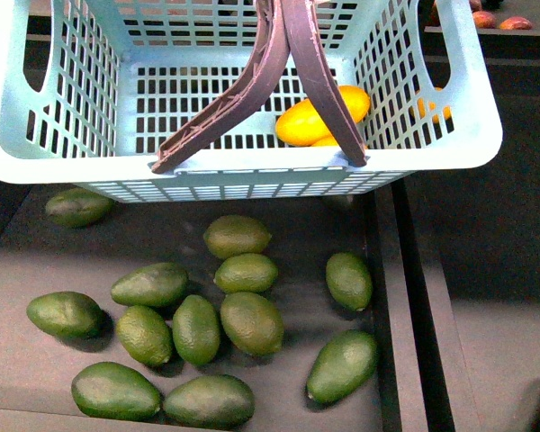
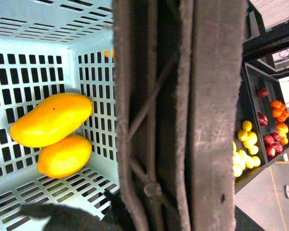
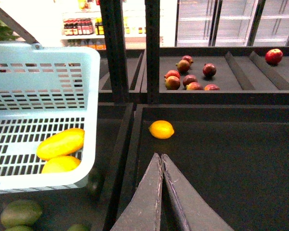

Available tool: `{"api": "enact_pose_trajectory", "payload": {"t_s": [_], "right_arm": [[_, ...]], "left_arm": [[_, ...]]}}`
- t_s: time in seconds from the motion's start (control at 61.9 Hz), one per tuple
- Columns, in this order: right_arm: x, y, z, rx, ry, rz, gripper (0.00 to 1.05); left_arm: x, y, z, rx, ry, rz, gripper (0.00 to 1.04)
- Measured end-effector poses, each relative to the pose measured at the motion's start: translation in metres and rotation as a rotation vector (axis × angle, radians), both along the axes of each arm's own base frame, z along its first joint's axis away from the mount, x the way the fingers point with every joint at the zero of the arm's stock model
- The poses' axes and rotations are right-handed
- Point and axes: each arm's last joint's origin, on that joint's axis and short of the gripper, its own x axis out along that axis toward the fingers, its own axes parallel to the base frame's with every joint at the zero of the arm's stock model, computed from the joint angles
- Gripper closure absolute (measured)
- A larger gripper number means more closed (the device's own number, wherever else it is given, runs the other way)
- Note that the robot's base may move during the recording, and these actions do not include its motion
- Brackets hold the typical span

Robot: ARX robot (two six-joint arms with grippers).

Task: Pick lemon and mango into basket

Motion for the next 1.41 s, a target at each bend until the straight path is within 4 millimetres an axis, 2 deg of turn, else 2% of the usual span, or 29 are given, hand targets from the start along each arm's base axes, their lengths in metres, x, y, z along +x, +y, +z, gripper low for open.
{"api": "enact_pose_trajectory", "payload": {"t_s": [0.469, 0.598, 0.97, 1.083, 1.406], "right_arm": [[-0.010, 0.000, -0.001, 0.000, 0.001, 0.000, 1.03], [-0.019, 0.000, -0.004, 0.000, 0.013, 0.001, 1.03], [-0.020, 0.000, -0.004, 0.000, 0.006, 0.000, 1.02], [-0.020, 0.000, -0.004, -0.001, 0.006, 0.000, 0.86], [-0.020, 0.000, -0.004, -0.001, 0.006, 0.000, 0.30]], "left_arm": [[0.000, 0.000, 0.000, 0.000, 0.000, 0.000, 0.91], [0.000, 0.000, 0.000, 0.000, 0.000, 0.000, 0.91], [0.000, 0.000, 0.000, 0.000, 0.000, 0.000, 0.91], [0.000, 0.000, 0.000, 0.000, 0.000, 0.000, 0.91], [0.000, 0.000, 0.000, 0.000, 0.000, 0.000, 0.91]]}}
